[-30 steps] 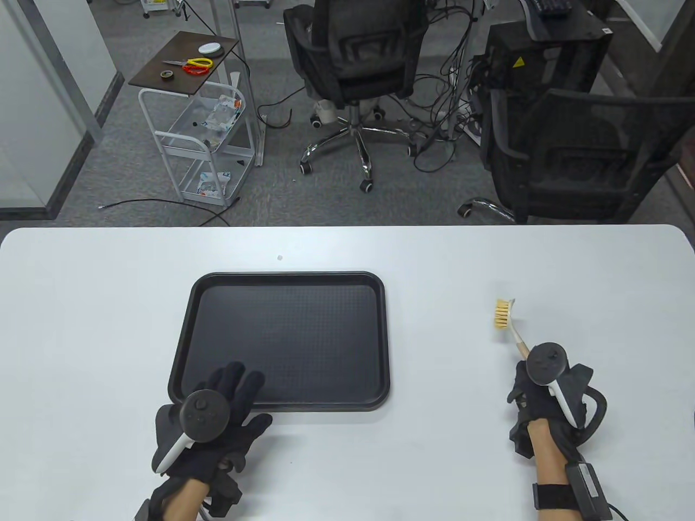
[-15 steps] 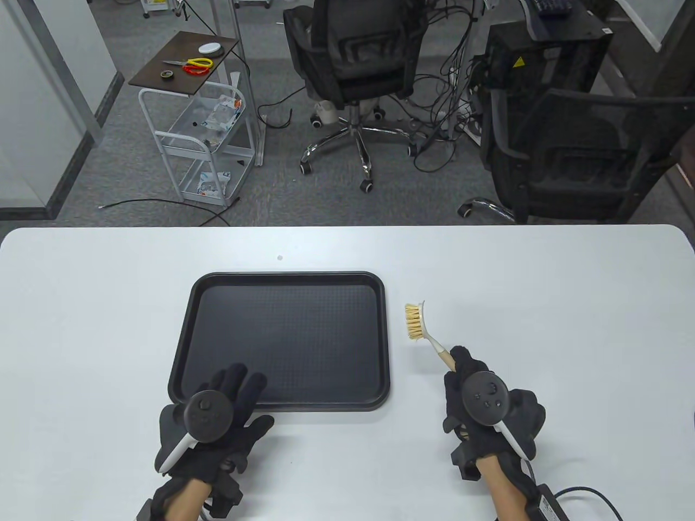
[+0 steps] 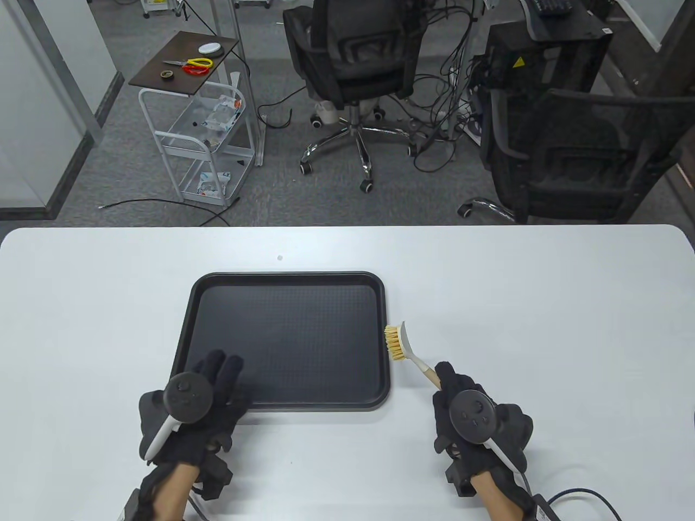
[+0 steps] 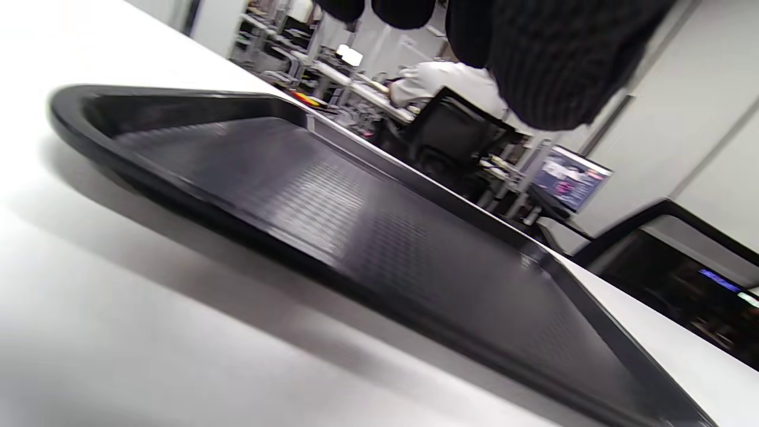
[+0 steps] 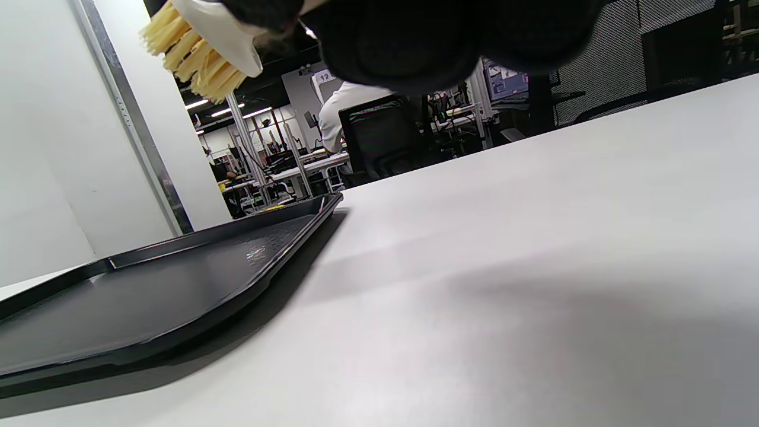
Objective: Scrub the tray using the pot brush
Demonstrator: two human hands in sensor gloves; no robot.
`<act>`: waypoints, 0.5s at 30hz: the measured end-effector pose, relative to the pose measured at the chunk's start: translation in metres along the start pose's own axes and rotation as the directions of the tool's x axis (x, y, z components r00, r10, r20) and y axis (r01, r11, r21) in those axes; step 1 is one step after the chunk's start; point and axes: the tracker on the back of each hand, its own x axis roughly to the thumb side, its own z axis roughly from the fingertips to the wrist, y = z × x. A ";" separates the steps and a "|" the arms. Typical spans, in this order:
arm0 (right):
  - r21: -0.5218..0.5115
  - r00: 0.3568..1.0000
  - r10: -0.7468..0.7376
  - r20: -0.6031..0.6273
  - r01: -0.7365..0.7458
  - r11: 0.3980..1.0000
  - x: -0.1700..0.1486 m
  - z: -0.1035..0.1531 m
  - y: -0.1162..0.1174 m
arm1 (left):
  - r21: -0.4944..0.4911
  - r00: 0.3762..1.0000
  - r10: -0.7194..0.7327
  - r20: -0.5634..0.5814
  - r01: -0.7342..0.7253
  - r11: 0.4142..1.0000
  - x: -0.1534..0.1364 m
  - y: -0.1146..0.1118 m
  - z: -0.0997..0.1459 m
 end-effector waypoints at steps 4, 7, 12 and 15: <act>0.000 1.000 -0.008 0.004 0.008 1.000 0.000 0.001 -0.001 | 0.008 0.981 -0.026 -0.191 0.028 1.000 -0.029 0.009 -0.030; 0.013 1.000 -0.019 0.003 0.019 1.000 -0.004 -0.001 0.000 | -0.020 0.934 -0.078 -0.350 0.076 0.997 -0.055 0.009 -0.051; 0.062 1.000 -0.021 -0.017 0.022 0.998 -0.008 -0.003 0.003 | -0.087 0.864 -0.106 -0.491 0.073 0.994 -0.089 -0.002 -0.067; 0.065 1.000 -0.021 -0.018 0.022 0.998 -0.007 -0.003 0.003 | -0.121 0.854 -0.121 -0.507 0.069 0.990 -0.098 -0.008 -0.071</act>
